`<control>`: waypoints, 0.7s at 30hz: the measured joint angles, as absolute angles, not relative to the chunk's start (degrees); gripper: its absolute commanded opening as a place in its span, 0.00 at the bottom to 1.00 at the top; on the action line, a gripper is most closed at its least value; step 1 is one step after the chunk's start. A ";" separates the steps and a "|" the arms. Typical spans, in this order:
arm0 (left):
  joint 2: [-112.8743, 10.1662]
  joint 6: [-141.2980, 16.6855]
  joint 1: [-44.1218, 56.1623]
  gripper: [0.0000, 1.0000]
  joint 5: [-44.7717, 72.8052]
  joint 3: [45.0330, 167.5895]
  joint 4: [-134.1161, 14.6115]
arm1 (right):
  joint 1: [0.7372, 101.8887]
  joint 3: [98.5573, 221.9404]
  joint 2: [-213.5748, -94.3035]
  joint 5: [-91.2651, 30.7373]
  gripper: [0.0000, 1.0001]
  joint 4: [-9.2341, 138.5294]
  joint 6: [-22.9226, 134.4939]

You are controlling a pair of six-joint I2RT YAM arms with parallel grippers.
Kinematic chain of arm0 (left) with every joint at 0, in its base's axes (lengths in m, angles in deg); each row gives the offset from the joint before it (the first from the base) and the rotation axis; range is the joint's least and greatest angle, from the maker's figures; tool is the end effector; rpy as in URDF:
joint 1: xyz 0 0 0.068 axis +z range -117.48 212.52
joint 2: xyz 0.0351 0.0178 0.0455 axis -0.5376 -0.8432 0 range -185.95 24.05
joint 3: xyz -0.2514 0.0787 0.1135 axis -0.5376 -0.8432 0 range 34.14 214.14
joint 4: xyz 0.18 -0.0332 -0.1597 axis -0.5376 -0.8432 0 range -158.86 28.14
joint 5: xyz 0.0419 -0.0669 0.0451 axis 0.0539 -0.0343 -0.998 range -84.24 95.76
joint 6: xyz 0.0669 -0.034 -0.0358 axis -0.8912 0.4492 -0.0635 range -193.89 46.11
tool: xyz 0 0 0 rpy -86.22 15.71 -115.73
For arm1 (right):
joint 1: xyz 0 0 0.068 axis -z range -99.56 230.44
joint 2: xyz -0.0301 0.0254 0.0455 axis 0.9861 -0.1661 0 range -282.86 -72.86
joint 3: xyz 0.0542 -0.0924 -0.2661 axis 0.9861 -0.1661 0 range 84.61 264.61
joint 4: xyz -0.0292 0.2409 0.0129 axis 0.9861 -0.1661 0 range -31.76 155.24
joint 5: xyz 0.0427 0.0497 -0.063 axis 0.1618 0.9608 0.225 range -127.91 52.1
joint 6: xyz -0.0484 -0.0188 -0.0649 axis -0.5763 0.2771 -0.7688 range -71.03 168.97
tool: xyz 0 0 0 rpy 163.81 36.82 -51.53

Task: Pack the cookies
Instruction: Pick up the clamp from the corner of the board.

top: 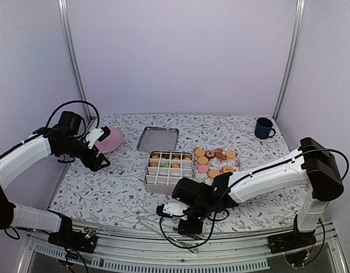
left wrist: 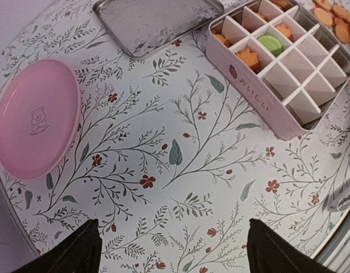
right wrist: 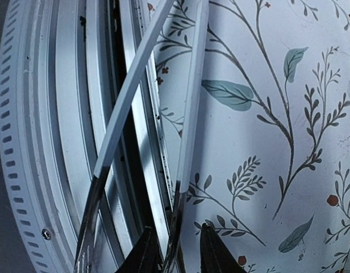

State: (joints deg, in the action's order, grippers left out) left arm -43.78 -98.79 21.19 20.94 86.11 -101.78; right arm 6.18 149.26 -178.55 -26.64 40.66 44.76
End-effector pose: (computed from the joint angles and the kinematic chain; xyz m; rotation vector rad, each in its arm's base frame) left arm 0.2207 -0.0636 0.2483 0.8781 2.3530 -0.2408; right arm 0.0852 0.3548 0.1467 -1.8479 2.1671 0.5829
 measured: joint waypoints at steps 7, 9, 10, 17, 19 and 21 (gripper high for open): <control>-43.78 -98.81 21.19 0.89 20.96 86.11 -101.80 | 5.87 150.50 -180.41 -29.65 0.04 39.38 43.95; -43.78 -98.81 21.19 0.89 20.96 86.11 -101.82 | 5.81 150.94 -180.54 -30.48 0.00 39.40 43.76; -43.76 -98.84 21.19 0.89 20.96 86.11 -101.84 | 5.74 151.05 -180.54 -31.01 0.00 39.51 43.85; -43.34 -98.99 21.19 0.89 21.66 86.11 -102.02 | 5.33 151.09 -179.84 -35.45 0.00 40.58 43.87; -43.34 -98.97 21.19 0.89 22.07 86.11 -102.04 | 5.15 151.09 -178.98 -37.94 0.00 41.28 44.02; -43.30 -98.94 21.17 0.89 23.06 86.13 -102.06 | 5.20 151.07 -177.54 -42.00 0.00 42.63 44.20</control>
